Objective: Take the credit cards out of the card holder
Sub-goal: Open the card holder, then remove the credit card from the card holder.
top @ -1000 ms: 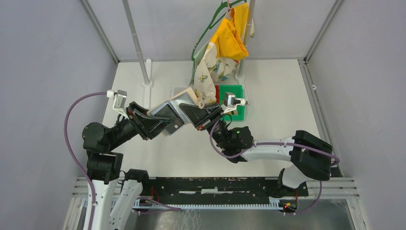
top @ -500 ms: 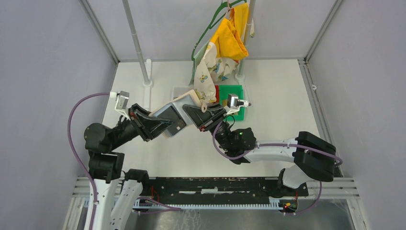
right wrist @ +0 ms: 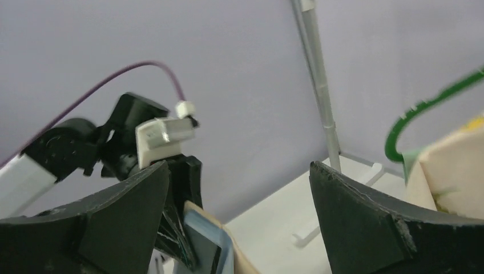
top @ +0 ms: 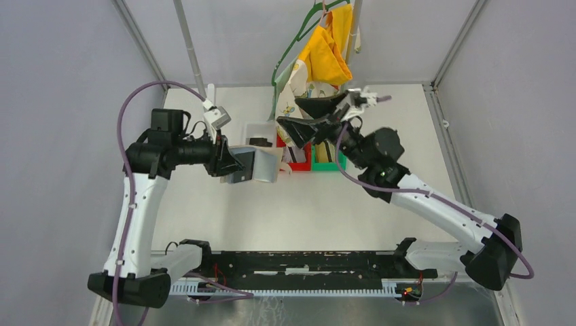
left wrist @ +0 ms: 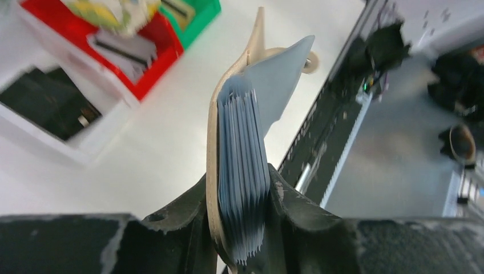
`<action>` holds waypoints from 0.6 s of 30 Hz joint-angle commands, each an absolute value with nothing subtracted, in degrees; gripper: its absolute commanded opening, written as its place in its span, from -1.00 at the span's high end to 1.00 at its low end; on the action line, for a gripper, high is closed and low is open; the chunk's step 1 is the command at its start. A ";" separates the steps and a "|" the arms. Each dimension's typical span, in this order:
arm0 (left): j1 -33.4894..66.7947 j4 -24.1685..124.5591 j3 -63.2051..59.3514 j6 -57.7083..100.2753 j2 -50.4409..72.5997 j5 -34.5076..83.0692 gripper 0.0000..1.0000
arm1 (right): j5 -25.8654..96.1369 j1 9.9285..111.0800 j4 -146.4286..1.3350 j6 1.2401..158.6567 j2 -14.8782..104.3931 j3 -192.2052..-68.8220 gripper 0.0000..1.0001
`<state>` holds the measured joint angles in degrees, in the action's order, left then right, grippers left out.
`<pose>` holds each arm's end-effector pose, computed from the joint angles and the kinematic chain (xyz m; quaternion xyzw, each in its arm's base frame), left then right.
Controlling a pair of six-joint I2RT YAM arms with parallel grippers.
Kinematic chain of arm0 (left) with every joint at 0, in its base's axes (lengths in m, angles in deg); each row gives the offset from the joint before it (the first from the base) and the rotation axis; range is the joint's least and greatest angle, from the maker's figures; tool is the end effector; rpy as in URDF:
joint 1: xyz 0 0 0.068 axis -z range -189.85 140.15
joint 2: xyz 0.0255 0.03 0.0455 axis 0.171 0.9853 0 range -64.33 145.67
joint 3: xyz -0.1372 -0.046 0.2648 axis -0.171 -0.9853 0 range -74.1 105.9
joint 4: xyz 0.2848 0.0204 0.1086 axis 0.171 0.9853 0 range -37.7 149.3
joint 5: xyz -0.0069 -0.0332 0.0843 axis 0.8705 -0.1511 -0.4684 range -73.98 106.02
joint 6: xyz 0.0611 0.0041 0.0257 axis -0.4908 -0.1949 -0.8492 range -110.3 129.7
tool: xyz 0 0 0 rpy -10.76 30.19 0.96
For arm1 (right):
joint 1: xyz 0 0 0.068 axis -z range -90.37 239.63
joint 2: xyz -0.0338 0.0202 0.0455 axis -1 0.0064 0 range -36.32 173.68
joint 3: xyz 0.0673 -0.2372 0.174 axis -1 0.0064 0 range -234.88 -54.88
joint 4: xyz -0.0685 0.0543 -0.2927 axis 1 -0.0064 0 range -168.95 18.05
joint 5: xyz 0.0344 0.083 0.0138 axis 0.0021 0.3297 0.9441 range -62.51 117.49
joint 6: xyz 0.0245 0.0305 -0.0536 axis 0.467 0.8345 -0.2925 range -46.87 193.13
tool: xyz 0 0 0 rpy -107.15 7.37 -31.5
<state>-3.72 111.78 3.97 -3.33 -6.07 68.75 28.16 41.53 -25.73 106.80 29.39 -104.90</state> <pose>0.1951 -0.0630 0.4510 0.3212 0.7682 -0.3782 0.4045 0.2032 0.2275 0.4245 -0.0673 0.4915 0.5705 0.6546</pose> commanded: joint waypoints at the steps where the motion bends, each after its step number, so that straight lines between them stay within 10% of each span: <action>1: -3.77 132.22 7.60 -29.05 -3.38 69.68 0.97 | 48.83 42.11 -60.65 84.32 34.83 -123.77 -0.96; 18: -2.49 136.23 3.80 -40.64 -6.08 69.28 0.96 | 73.71 39.08 -68.52 83.09 48.09 -132.17 -0.96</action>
